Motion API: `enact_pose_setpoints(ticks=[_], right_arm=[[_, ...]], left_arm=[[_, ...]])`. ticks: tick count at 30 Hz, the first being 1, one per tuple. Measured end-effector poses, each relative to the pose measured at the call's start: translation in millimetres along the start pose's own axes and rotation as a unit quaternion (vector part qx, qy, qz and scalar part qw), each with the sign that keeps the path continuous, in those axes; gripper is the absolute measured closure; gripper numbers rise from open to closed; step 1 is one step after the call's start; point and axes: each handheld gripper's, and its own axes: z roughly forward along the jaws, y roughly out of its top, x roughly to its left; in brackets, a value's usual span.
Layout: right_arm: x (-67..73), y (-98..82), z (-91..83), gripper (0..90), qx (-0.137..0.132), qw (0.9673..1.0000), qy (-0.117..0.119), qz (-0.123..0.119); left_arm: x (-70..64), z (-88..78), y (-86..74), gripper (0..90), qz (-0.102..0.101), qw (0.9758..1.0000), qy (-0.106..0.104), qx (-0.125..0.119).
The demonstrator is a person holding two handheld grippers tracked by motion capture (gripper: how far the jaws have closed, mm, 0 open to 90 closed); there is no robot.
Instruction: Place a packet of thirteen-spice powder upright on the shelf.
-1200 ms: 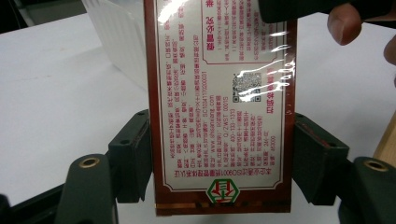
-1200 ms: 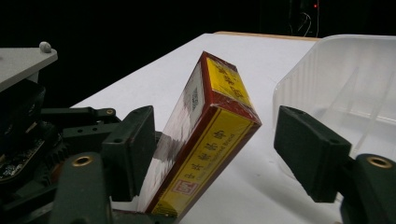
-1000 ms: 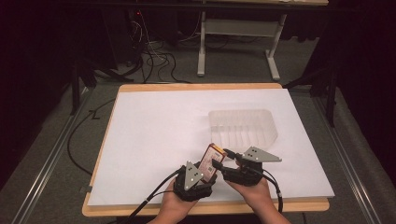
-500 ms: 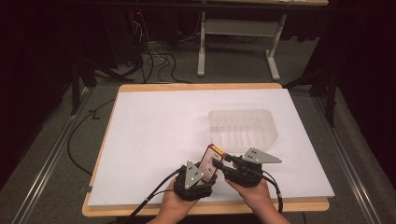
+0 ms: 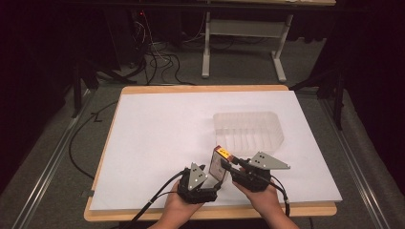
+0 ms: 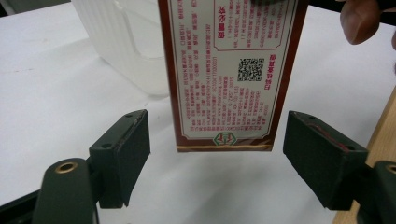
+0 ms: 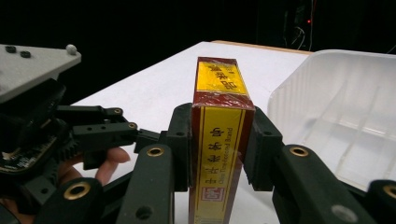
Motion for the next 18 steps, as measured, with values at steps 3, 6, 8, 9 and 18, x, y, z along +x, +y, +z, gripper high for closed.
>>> enact_pose_setpoints(ticks=[3, 6, 8, 9, 18], right_arm=[[-1.0, 0.0, -0.9, 68.7, -0.001, 1.0, -0.006, -0.004], [-1.7, 0.4, -2.0, 68.7, -0.003, 0.9998, -0.013, -0.011], [-2.4, 0.7, -3.3, 68.8, -0.006, 0.9997, -0.017, -0.013], [-2.8, 1.0, -4.1, 68.7, -0.006, 0.9997, -0.019, -0.013], [-8.6, 1.9, -9.8, 68.7, -0.014, 0.9992, -0.031, -0.02]], left_arm=[[1.5, -0.7, 1.4, 23.8, 0.003, 1.0, 0.001, 0.001], [0.1, 1.4, 3.1, 24.0, -0.015, 0.9996, -0.002, -0.025], [1.6, 0.3, 5.1, 24.5, -0.01, 0.9995, -0.003, -0.029], [4.5, -4.0, 6.2, 24.6, 0.005, 1.0, -0.001, -0.003], [15.6, -9.5, 16.6, 26.6, 0.006, 0.9999, -0.003, -0.013]])
